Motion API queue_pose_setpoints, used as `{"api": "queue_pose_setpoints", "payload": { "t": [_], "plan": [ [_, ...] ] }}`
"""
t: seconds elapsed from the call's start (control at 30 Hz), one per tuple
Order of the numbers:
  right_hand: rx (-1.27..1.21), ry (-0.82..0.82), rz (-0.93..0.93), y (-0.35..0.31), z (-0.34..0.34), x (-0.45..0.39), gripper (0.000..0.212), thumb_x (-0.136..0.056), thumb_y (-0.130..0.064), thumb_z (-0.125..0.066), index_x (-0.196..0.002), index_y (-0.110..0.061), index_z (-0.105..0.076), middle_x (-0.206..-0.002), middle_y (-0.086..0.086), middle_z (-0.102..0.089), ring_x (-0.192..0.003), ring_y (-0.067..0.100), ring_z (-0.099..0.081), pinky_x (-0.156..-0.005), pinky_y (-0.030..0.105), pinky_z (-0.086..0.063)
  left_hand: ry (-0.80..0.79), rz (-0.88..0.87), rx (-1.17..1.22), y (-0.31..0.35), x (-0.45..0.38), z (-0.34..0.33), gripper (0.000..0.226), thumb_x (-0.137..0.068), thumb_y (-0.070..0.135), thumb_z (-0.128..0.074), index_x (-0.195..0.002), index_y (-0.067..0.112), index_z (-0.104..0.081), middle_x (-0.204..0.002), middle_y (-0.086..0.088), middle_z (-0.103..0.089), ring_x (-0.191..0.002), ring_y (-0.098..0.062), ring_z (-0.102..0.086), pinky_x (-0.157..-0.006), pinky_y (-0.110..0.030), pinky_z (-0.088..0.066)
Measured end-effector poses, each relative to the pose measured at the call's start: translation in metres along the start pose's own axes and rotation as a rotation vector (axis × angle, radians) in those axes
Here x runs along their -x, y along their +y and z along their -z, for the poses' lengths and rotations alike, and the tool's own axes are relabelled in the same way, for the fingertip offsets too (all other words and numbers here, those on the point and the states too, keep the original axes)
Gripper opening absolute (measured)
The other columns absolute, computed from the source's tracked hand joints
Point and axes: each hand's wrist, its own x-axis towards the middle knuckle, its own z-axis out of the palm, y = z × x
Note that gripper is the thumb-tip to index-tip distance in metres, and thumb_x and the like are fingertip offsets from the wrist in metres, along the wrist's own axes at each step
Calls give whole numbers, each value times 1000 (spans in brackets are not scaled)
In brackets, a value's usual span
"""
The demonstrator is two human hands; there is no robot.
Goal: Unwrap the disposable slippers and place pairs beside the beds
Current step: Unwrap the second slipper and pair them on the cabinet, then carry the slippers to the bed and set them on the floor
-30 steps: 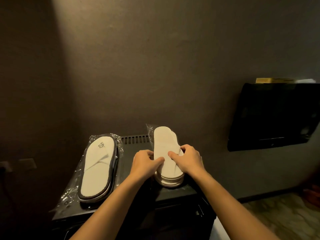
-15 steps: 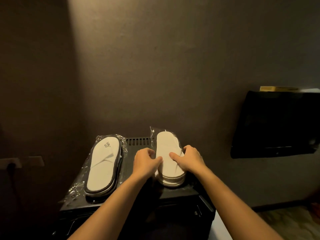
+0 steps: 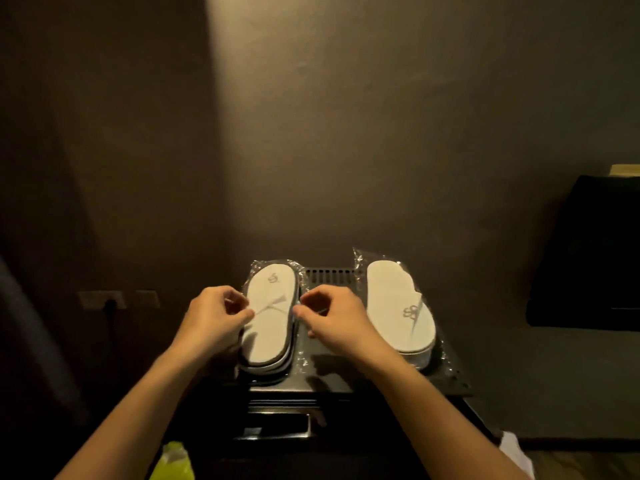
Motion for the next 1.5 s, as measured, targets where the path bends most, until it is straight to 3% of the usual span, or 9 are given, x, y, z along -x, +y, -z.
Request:
{"api": "queue_pose_setpoints", "payload": {
  "t": [0.2,0.37,0.53,0.6,0.73,0.9,1.1,1.3,1.5],
  "plan": [
    [321,-98,-121,2,-43,-13,43,-80,-53,-66,-78,-11,-63,-77,4,-68,-80,26,-66,-66,37,-49,-108,153,-5,-24,4,-11,25,-71,44,-80,-78,22,-72,-77,5,-76,-74,-17,-74,-76,-39,-63],
    [394,-183,-201,3,-50,-22,46,-74,-60,-67,-67,-19,-46,-64,-3,-51,-62,20,-52,-49,30,-32,-182,175,-7,-24,2,-12,34,-74,47,-75,-65,14,-76,-51,6,-71,-45,1,-63,-51,-24,-48],
    [-18,-138,-230,6,-44,-20,32,-78,-46,-81,-81,-18,-67,-65,-10,-68,-58,4,-64,-53,22,-49,-128,144,206,-13,9,-2,24,-74,47,-81,-73,29,-64,-79,7,-74,-74,-11,-73,-74,-43,-65],
    [-259,-95,-210,7,-40,-17,30,-82,-39,-82,-101,-16,-73,-93,-3,-79,-79,8,-76,-76,27,-63,-94,92,277,-5,12,4,27,-69,51,-80,-78,30,-66,-80,7,-75,-77,-15,-75,-73,-46,-65],
    [-534,105,-196,-1,-39,-11,44,-101,-35,-62,-141,-24,-49,-130,6,-68,-116,21,-70,-104,45,-55,-65,-10,510,16,22,0,23,-77,31,-86,-93,26,-70,-83,-2,-74,-77,-15,-76,-60,-35,-65],
    [-747,243,-229,1,-24,2,37,-110,-36,-39,-124,-15,-66,-111,6,-80,-104,20,-76,-89,36,-63,-102,-64,677,39,35,-14,18,-89,17,-77,-105,21,-70,-100,-2,-74,-89,-14,-74,-66,-31,-64],
    [-764,348,-94,19,-14,16,23,-105,-24,-55,-112,-7,-69,-109,18,-78,-108,37,-74,-94,53,-60,-86,-52,747,53,44,-29,21,-85,16,-81,-103,16,-69,-97,-3,-77,-91,-21,-75,-77,-46,-64],
    [-640,561,-28,33,1,27,8,-95,-16,-71,-102,-13,-71,-100,9,-81,-99,33,-76,-88,52,-62,-112,-36,902,49,36,-26,23,-84,9,-80,-104,12,-69,-95,-9,-80,-91,-26,-77,-72,-36,-64],
    [-648,588,-35,40,19,29,5,-96,-17,-70,-100,-16,-72,-97,2,-82,-97,25,-77,-85,45,-63,-133,0,947,40,32,-20,22,-86,8,-77,-105,13,-68,-98,-14,-79,-95,-30,-76,-81,-47,-64]
  ]
}}
